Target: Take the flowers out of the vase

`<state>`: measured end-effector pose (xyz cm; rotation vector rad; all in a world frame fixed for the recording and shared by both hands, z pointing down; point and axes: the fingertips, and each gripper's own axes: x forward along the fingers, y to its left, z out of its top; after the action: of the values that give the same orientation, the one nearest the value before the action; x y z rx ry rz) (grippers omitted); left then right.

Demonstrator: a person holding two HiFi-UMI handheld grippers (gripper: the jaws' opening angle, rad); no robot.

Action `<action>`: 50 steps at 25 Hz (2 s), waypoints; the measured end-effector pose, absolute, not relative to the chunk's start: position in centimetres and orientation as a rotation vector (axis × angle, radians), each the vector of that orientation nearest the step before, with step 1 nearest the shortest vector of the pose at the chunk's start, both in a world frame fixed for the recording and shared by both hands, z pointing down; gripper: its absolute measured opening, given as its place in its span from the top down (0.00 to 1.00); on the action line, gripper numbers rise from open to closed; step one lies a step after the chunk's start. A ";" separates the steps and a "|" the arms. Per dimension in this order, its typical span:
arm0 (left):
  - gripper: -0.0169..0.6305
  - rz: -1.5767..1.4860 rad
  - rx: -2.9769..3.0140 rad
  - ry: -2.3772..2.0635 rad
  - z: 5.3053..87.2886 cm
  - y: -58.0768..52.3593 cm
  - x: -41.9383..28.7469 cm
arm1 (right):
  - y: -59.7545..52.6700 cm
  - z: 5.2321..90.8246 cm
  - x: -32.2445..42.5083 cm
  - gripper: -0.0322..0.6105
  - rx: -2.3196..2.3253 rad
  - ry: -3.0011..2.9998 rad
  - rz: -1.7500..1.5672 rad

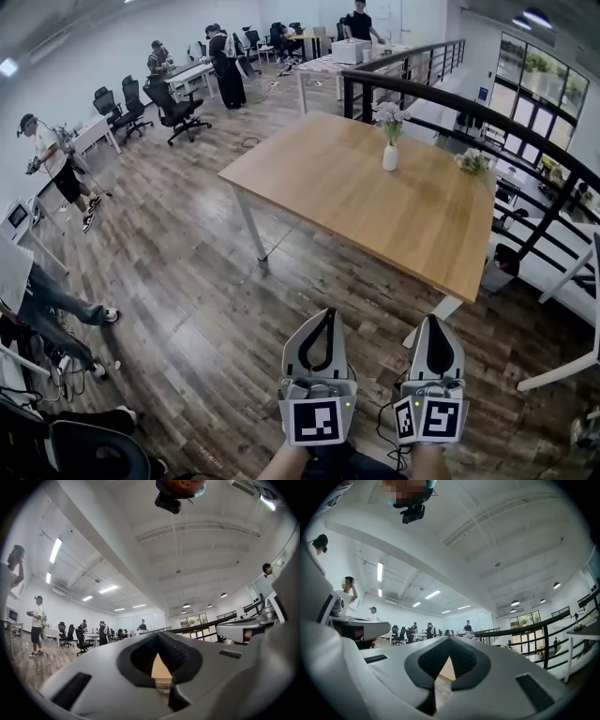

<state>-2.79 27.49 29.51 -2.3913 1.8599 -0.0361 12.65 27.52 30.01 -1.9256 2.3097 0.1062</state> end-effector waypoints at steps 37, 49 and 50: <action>0.92 -0.014 -2.537 1.722 30.3 2.1 -7.4 | 4.2 30.2 7.7 0.96 -2.092 2.209 0.093; 0.92 -0.037 -2.537 1.749 31.3 -4.2 -5.9 | -2.6 30.6 9.3 0.96 -2.078 2.219 0.087; 0.92 -0.038 -2.539 1.748 31.3 -4.8 -5.6 | -3.4 30.5 9.4 0.96 -2.076 2.221 0.085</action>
<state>-5.62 -4.85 31.31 -2.5387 1.7482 -0.0376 9.42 -3.36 30.50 -2.0756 2.2208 0.0847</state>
